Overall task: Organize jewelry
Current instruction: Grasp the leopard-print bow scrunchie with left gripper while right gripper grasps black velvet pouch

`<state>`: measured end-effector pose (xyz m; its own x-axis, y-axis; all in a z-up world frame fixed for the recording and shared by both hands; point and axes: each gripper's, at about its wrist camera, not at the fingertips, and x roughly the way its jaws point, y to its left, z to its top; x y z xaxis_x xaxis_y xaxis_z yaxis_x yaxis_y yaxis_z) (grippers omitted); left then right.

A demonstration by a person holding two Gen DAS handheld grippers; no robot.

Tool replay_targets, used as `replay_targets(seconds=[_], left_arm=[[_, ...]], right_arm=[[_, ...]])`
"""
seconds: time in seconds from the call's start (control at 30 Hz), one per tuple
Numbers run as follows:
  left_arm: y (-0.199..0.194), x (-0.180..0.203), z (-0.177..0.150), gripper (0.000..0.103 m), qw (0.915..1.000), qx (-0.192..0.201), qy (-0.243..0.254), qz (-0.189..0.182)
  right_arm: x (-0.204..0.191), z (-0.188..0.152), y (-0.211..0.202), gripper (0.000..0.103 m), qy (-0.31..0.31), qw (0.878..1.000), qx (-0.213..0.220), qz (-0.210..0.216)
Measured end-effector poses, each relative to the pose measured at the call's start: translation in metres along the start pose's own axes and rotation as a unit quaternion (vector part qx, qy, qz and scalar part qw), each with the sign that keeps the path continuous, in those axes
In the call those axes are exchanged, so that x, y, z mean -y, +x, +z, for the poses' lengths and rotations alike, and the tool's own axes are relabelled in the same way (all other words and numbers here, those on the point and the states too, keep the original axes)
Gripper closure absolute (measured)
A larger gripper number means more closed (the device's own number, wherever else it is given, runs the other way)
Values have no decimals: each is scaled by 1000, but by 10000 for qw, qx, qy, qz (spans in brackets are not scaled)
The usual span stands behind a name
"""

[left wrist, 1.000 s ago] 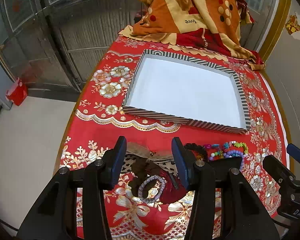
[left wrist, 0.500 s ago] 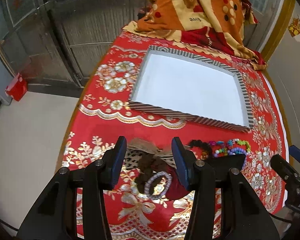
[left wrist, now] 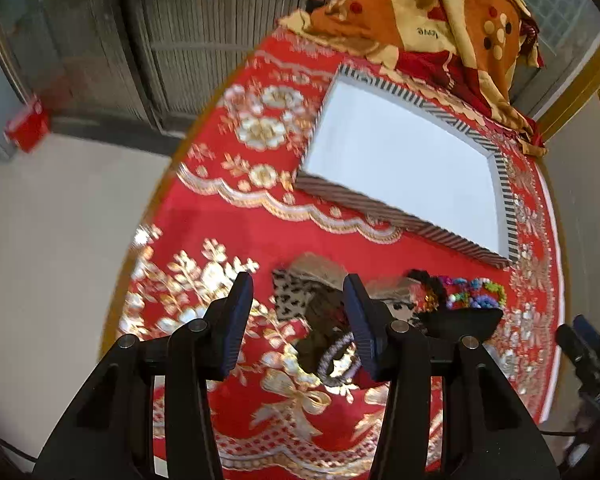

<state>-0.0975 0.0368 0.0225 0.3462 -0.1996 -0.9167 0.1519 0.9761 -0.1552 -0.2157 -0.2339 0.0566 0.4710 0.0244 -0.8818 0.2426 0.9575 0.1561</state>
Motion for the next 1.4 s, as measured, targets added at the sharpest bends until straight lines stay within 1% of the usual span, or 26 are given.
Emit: replay_targets(seconds=[0.17,0.27,0.37,0.5,0.6,0.7,0.77,0.9,1.0,1.1,1.17,1.2,1.23,1.27,1.3,1.33,1.37,1.4], left_arm=[[18,4,-4,57,9992,-324,-126,-200],[32,11,-7,57,9980,-564,-104,-259],[43,15,-11,57,9971,-736,64,-176],[54,15,-12,57,9960,-862,225,-34],[65,13,-14,57,9940,-1066,249,-91],[74,14,-17,57,9916,-1250,288,-171],[78,15,-17,57,9913,-1263,342,-118],[84,15,-16,57,9909,-1291,377,-100],[89,16,-15,57,9909,-1280,423,17],[94,17,-14,57,9915,-1240,393,-4],[96,18,-14,57,9922,-1180,404,18],[97,18,-14,62,9926,-1146,411,7],[99,18,-14,75,9925,-1146,417,-17],[100,18,-15,81,9923,-1166,409,-33],[100,17,-15,84,9924,-1168,390,-47],[99,15,-16,87,9929,-1128,384,-68],[97,14,-16,88,9935,-1069,379,-90],[93,15,-17,89,9940,-1028,358,-104]], right_arm=[[-4,-10,12,0,-168,9995,-231,131],[-9,-15,19,0,-299,9987,-359,194],[-14,-20,24,0,-445,9976,-431,323],[-20,-23,37,6,-575,9960,-566,383],[-18,-21,50,13,-552,9953,-653,459],[-14,-17,62,14,-539,9945,-716,533],[-13,-14,69,14,-578,9940,-746,556],[-9,-11,80,14,-545,9928,-783,731],[-6,-9,88,14,-506,9921,-810,815],[-5,-9,92,15,-461,9918,-747,932],[-5,-10,96,25,-432,9909,-773,1015],[-5,-11,99,36,-407,9899,-819,1080],[-5,-12,101,46,-369,9885,-876,1174],[-5,-13,105,50,-338,9872,-928,1250],[-6,-15,108,56,-330,9860,-976,1309],[-7,-17,109,61,-350,9855,-990,1335],[-9,-18,108,62,-405,9857,-965,1321],[-11,-19,106,65,-462,9861,-914,1307]])
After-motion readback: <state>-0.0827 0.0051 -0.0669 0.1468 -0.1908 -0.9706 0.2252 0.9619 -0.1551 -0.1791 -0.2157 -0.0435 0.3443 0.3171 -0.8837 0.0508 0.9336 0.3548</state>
